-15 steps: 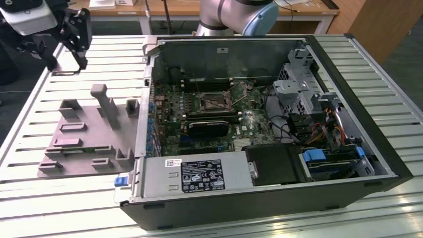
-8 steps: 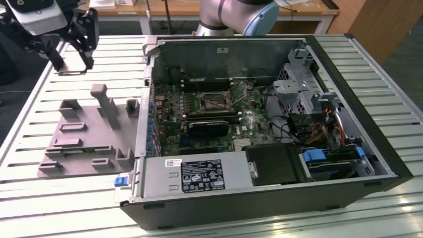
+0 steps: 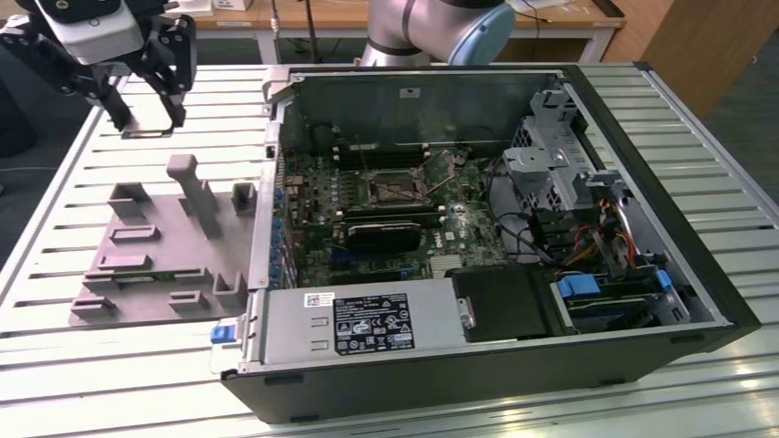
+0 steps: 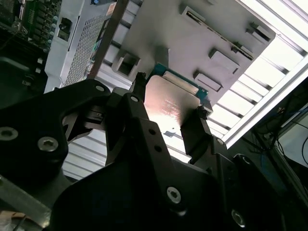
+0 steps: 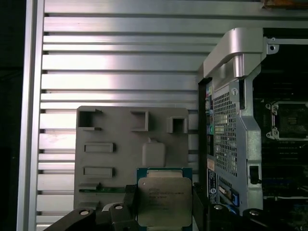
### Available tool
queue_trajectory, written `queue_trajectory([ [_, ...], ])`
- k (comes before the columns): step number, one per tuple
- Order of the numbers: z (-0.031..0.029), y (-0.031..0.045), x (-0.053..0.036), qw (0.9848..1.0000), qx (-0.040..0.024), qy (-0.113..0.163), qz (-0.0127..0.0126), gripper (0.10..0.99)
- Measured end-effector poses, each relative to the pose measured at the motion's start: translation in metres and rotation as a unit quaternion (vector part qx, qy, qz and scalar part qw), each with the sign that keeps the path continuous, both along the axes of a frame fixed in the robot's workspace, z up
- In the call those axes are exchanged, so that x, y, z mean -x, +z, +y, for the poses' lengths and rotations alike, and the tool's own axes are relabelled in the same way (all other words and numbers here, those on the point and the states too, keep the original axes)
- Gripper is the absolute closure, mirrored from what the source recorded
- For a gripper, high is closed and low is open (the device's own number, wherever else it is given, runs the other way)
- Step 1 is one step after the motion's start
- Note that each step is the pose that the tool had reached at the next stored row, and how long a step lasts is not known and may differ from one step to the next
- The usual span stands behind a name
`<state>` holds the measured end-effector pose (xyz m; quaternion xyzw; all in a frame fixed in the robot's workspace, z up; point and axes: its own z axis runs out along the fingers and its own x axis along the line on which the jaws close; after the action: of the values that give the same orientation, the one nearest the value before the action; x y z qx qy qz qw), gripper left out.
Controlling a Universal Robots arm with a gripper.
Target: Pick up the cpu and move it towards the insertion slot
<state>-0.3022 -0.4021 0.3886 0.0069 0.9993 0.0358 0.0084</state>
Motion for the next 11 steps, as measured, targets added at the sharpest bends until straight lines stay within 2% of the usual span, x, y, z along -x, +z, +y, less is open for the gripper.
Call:
queue_trajectory([
  [11, 0.0000, 0.0000, -0.0178, 1.0000, -0.0002, 0.000, 0.0000, 0.545],
])
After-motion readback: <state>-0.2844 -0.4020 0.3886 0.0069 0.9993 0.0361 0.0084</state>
